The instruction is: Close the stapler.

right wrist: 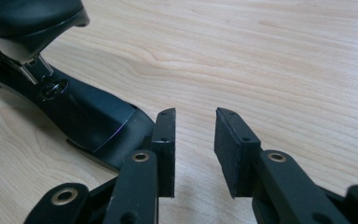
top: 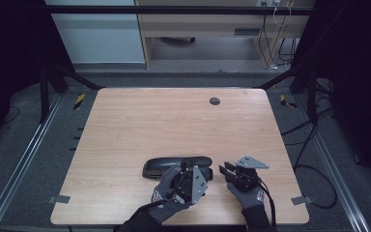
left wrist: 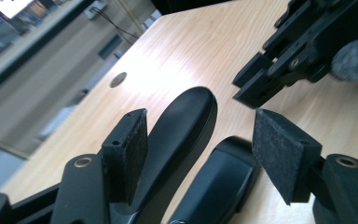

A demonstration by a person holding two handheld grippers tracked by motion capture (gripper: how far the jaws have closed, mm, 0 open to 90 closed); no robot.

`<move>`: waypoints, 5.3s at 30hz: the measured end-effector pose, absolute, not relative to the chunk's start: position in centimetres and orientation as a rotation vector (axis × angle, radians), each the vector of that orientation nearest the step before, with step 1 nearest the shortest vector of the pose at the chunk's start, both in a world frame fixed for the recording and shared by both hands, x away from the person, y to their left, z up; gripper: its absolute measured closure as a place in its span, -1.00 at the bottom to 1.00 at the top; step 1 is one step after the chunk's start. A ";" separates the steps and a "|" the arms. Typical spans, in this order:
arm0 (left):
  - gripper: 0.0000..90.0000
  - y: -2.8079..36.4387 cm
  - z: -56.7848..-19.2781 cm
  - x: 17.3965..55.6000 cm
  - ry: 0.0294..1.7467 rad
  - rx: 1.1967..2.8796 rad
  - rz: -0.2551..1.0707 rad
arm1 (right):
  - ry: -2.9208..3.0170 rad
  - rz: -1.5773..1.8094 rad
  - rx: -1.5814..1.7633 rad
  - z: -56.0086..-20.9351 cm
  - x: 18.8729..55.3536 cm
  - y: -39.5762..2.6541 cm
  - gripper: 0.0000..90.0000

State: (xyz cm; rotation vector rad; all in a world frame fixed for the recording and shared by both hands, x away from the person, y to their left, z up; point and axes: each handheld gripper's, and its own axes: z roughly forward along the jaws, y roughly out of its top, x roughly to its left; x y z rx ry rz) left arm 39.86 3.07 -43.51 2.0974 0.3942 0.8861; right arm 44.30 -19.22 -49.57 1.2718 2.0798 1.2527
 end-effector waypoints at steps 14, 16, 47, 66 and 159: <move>-0.11 6.3 -41.0 40.8 0.520 1.987 0.706 | 2.051 1.314 1.260 -48.7 44.0 -19.8 0.80; -0.10 7.0 -40.6 41.0 0.542 1.977 0.713 | 2.054 1.320 1.250 -48.5 43.8 -19.8 0.93; -0.01 23.3 -42.4 43.9 1.046 1.808 0.823 | 2.052 1.450 1.156 -42.8 44.0 -18.6 1.00; -0.01 27.2 -46.4 43.9 1.236 1.798 0.834 | 2.179 1.456 1.095 -43.3 43.9 -15.9 1.00; -0.17 28.8 -47.5 44.5 1.292 1.877 0.743 | 1.929 1.203 1.361 -48.1 44.3 -24.9 -0.10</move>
